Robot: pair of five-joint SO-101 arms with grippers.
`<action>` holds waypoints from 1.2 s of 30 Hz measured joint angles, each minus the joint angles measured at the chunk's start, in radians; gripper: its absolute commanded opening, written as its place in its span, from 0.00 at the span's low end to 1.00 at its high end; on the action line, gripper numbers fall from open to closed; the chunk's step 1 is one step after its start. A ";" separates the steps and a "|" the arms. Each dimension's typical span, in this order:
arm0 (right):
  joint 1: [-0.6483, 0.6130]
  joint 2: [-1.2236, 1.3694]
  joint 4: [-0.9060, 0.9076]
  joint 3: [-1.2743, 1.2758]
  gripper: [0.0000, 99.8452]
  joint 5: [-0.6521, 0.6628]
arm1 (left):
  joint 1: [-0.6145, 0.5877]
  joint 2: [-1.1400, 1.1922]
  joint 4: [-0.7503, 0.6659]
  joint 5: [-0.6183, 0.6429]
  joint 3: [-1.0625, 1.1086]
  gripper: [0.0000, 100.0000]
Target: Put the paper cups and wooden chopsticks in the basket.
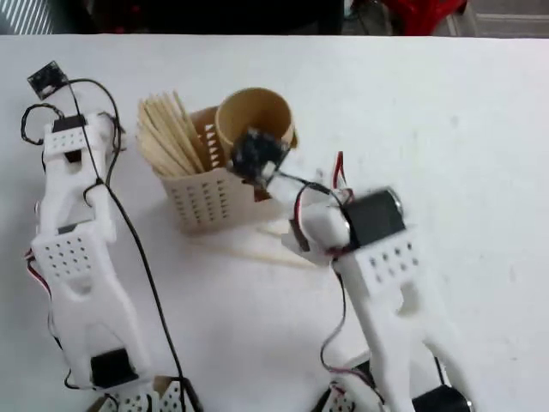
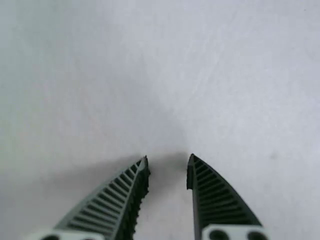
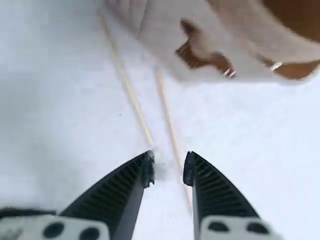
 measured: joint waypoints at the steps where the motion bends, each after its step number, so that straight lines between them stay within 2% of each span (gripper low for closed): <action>1: 0.034 0.020 -0.021 0.057 0.11 0.049 | 0.000 0.000 0.000 0.000 0.000 0.14; 4: 0.126 0.097 -0.167 0.219 0.11 0.130 | 0.000 0.000 0.000 0.000 0.000 0.14; 8: 0.187 0.199 -0.400 0.390 0.11 0.227 | 0.000 0.000 0.000 0.000 0.000 0.14; 13: 0.226 0.295 -0.575 0.439 0.11 0.262 | 0.000 0.000 0.000 0.000 0.000 0.14; 25: 0.229 0.497 -0.706 0.440 0.10 0.261 | 0.000 0.002 0.000 0.000 0.000 0.14; 29: 0.236 0.509 -0.713 0.434 0.01 0.264 | 0.000 0.002 0.000 0.000 0.000 0.14; 36: 0.242 0.508 -0.715 0.457 0.02 0.265 | 0.000 0.002 0.000 0.000 0.000 0.14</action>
